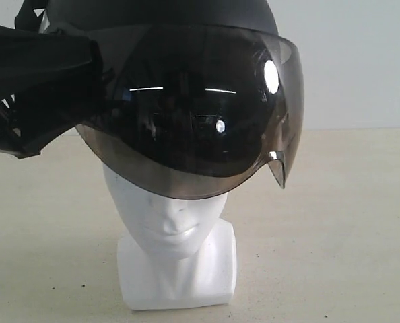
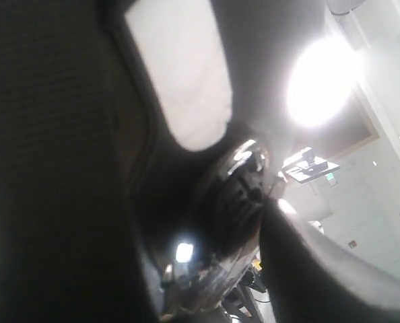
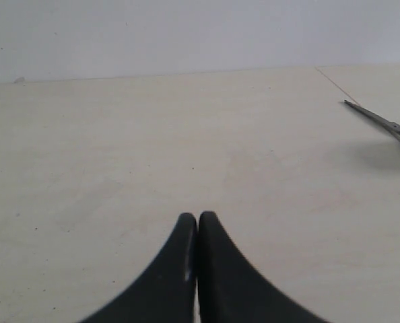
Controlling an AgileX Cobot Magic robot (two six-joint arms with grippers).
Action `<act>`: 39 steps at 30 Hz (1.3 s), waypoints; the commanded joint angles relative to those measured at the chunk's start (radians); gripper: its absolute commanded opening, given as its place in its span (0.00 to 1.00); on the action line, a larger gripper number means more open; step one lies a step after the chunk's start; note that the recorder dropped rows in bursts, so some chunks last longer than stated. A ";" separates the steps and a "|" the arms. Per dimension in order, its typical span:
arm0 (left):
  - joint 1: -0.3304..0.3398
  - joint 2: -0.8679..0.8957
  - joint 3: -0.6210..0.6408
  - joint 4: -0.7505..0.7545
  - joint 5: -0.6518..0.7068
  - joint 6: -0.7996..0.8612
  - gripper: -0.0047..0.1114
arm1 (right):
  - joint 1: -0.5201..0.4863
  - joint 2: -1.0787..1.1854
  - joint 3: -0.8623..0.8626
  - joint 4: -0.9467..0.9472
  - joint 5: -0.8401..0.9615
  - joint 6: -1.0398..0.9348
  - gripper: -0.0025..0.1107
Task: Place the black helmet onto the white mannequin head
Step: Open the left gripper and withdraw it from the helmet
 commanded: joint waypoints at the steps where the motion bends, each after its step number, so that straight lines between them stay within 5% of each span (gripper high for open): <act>1: 0.028 0.018 0.056 0.161 0.083 0.027 0.08 | -0.007 -0.005 -0.001 -0.001 -0.009 -0.006 0.02; 26: 0.054 -0.276 0.256 0.361 0.085 0.004 0.08 | -0.007 -0.005 -0.001 -0.001 -0.009 -0.006 0.02; 34: 0.066 -0.508 0.404 0.361 0.197 -0.010 0.08 | -0.007 -0.005 -0.001 -0.001 -0.009 -0.006 0.02; 39: 0.066 -0.513 0.404 0.239 0.085 -0.010 0.08 | -0.007 -0.005 -0.001 -0.003 -0.007 -0.006 0.02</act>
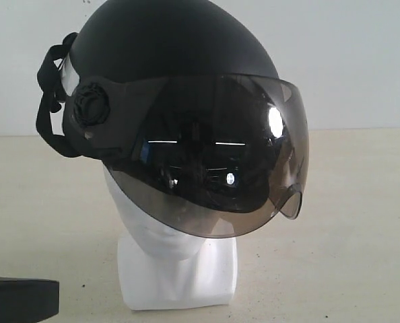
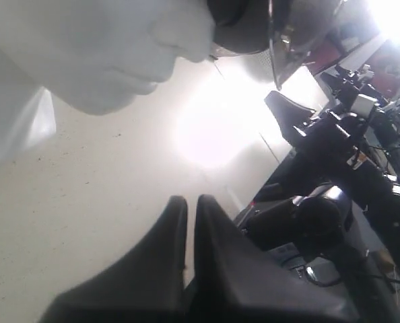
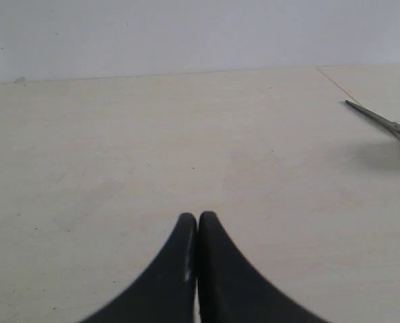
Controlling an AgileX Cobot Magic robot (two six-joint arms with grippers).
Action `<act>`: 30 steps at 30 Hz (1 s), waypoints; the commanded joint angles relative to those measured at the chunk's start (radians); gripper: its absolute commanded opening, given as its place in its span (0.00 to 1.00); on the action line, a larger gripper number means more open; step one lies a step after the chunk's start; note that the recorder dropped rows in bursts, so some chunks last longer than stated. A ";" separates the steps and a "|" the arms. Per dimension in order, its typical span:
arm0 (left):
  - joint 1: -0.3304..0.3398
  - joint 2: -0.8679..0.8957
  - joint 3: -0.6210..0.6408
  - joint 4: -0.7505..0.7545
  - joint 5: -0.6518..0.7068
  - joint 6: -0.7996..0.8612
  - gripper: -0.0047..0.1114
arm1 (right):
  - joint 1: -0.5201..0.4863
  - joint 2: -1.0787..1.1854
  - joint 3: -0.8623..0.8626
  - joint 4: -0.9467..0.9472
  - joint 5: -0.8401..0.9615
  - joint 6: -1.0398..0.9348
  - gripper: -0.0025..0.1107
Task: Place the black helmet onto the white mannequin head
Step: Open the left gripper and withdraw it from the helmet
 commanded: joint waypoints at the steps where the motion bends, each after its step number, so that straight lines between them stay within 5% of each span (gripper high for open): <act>1: 0.004 -0.009 0.003 -0.175 -0.076 -0.009 0.08 | -0.007 -0.005 -0.001 -0.003 -0.007 -0.006 0.02; 9: 0.002 -0.009 0.003 -0.262 -0.076 -0.009 0.08 | -0.007 -0.005 -0.001 -0.068 -0.108 -0.124 0.02; 20: -0.031 -0.009 -0.004 -0.361 -0.076 -0.009 0.08 | -0.007 -0.005 -0.001 0.076 -0.856 0.220 0.02; 24: -0.034 -0.009 -0.083 -0.415 -0.076 -0.009 0.08 | -0.007 0.020 -0.190 0.068 -0.443 0.222 0.02; 30: -0.034 0.011 -0.297 -0.436 -0.076 0.086 0.08 | -0.007 0.377 -0.598 0.090 0.124 0.196 0.02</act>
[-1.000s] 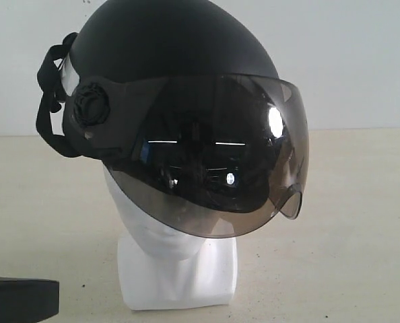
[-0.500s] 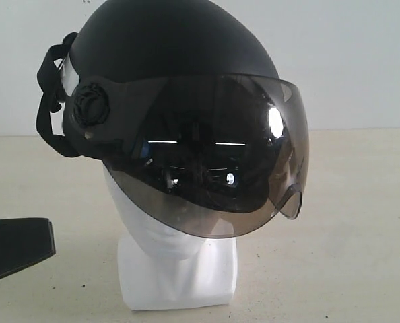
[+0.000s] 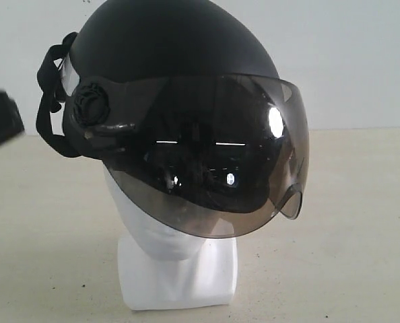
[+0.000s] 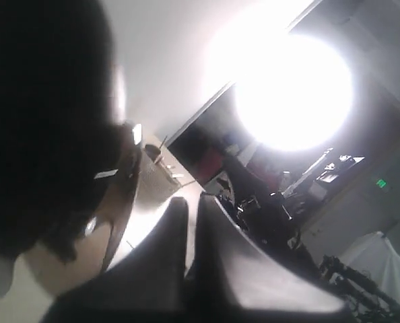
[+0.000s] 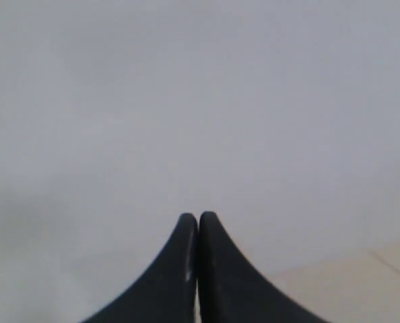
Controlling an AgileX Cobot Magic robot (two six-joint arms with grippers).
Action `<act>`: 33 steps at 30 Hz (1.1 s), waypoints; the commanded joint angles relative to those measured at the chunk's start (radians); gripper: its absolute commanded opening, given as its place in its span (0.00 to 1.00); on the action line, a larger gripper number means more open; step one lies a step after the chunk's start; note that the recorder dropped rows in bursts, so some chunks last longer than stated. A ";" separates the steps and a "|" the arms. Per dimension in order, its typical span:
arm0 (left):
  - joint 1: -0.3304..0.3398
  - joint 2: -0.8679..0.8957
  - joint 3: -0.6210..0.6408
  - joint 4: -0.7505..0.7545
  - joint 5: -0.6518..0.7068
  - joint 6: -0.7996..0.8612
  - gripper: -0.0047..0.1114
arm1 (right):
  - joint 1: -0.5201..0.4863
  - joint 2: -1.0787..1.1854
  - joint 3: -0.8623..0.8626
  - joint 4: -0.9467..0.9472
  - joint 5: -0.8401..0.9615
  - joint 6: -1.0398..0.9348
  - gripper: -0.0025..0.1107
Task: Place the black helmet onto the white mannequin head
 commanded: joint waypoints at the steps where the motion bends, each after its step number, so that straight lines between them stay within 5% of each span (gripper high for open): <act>1: -0.008 0.025 -0.166 -0.028 -0.005 0.063 0.08 | -0.007 0.294 -0.267 0.021 0.416 -0.012 0.02; 3: -0.008 0.040 -0.241 -0.019 -0.005 0.089 0.08 | -0.007 0.462 -0.367 0.021 0.562 -0.014 0.02; 8: -0.008 0.080 -0.379 0.217 0.268 0.026 0.08 | -0.007 0.784 -0.552 0.084 0.612 -0.039 0.02; 15: -0.008 0.140 -0.392 0.410 0.199 -0.040 0.08 | -0.006 1.023 -0.698 0.480 0.702 -0.531 0.02; 25: -0.008 0.283 -0.385 0.411 0.341 -0.005 0.08 | 0.014 1.302 -0.846 0.856 0.721 -0.808 0.02; 33: -0.008 0.403 -0.385 0.374 0.307 0.065 0.08 | 0.134 1.363 -0.856 0.892 0.654 -0.919 0.02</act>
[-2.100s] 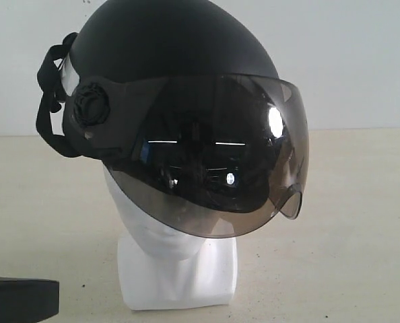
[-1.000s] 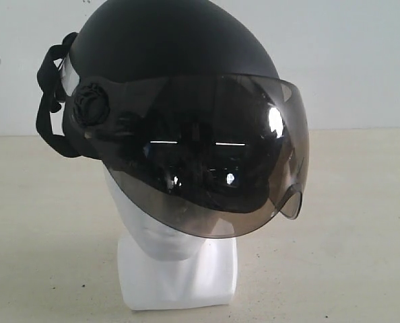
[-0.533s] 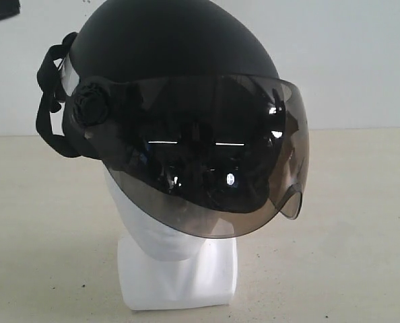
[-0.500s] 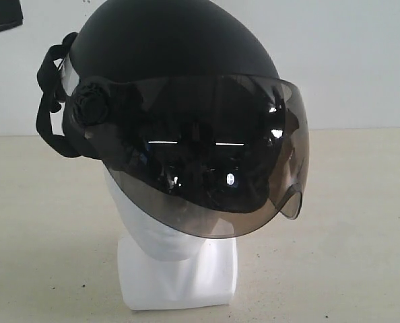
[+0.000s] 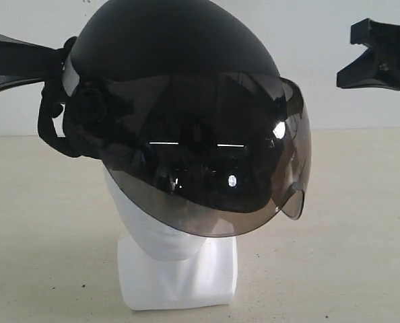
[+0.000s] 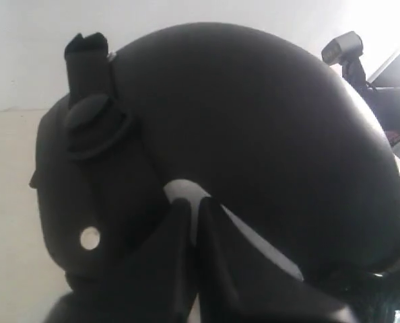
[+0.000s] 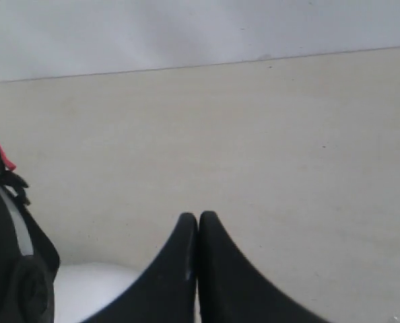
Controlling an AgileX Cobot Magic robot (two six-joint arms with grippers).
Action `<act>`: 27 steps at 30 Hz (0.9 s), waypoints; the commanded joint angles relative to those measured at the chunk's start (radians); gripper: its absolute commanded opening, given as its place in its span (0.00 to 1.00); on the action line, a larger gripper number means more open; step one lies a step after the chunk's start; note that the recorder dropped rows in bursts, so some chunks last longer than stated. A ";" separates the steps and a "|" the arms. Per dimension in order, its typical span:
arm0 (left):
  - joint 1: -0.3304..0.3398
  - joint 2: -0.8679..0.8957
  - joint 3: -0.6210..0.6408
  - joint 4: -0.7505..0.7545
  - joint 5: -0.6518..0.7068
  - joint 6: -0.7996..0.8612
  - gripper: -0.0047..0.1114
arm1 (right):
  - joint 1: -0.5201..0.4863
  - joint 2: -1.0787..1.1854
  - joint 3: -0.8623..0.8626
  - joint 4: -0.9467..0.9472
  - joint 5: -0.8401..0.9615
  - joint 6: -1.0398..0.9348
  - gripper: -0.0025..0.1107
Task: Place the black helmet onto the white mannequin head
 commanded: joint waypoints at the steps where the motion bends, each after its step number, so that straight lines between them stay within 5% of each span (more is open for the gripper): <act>1: -0.008 0.038 0.001 -0.012 0.007 0.038 0.08 | 0.064 0.006 -0.012 0.022 -0.002 -0.046 0.02; 27: -0.008 0.169 -0.045 -0.038 0.061 0.111 0.08 | 0.274 -0.181 -0.012 -0.038 0.174 0.221 0.02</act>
